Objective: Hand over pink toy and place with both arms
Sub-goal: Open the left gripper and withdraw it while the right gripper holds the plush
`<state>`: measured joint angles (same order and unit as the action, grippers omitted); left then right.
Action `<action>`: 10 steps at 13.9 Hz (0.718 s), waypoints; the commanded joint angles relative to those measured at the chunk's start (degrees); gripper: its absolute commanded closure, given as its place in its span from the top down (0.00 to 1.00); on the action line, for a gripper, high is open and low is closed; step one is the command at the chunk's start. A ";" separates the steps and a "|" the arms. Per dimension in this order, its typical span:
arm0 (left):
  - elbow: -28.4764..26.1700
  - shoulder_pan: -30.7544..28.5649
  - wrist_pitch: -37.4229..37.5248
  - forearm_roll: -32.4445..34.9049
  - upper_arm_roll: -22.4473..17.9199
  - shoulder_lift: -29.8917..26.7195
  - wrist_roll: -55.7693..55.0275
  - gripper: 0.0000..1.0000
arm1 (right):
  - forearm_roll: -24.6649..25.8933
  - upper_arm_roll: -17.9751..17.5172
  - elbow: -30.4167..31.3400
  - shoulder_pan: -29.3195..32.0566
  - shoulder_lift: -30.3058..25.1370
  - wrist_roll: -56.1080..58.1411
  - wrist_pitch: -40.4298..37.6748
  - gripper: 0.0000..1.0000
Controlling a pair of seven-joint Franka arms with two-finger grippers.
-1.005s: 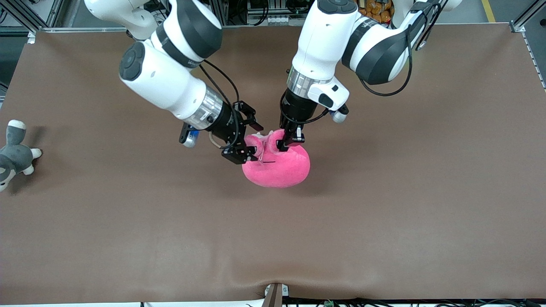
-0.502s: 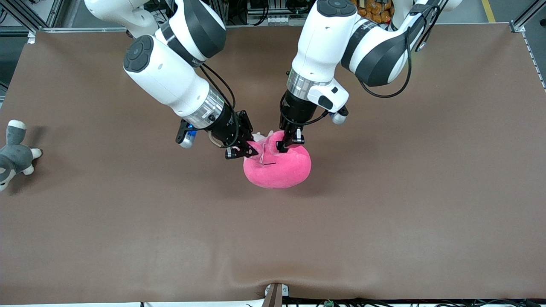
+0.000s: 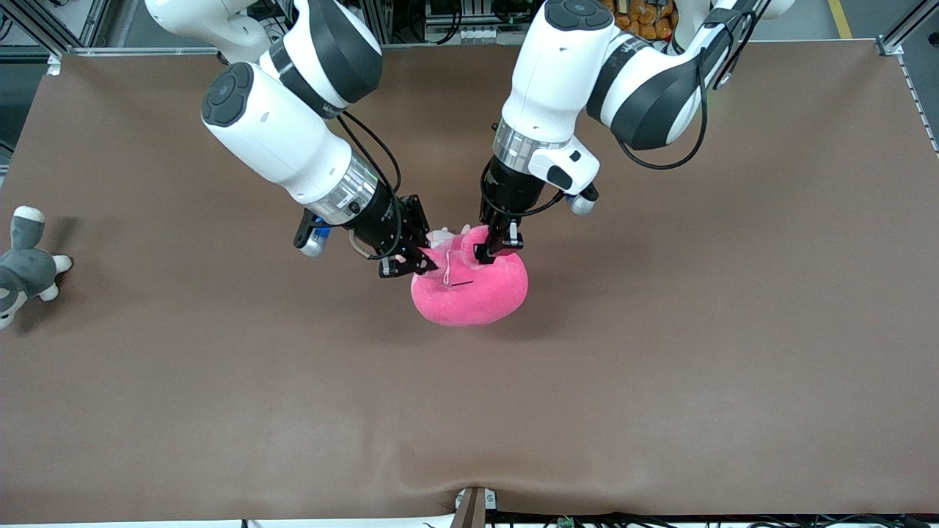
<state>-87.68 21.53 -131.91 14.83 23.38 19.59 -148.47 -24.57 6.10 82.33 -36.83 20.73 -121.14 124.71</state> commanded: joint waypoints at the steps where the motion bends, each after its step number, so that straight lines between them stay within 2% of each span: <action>1: 1.20 0.35 0.69 4.22 -0.61 0.36 -0.94 1.00 | 0.23 -0.21 -1.29 2.54 -0.25 -0.94 -2.53 0.00; 3: 0.85 0.00 1.38 8.80 -0.52 0.36 0.45 1.00 | 0.23 -0.21 -3.48 5.35 -0.25 -0.76 -7.44 0.00; 7: 0.50 -2.54 5.16 8.64 -0.52 0.01 10.29 1.00 | 0.05 -0.30 -5.87 12.99 -0.43 1.60 -15.54 0.00; 10: -1.78 -6.66 7.80 7.94 -0.09 -1.04 19.32 1.00 | -0.30 -0.12 -5.87 19.41 -0.78 8.79 -22.11 0.00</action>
<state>-87.80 17.67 -125.50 22.51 22.65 19.70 -134.42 -24.58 6.87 77.00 -21.42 20.48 -116.38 106.77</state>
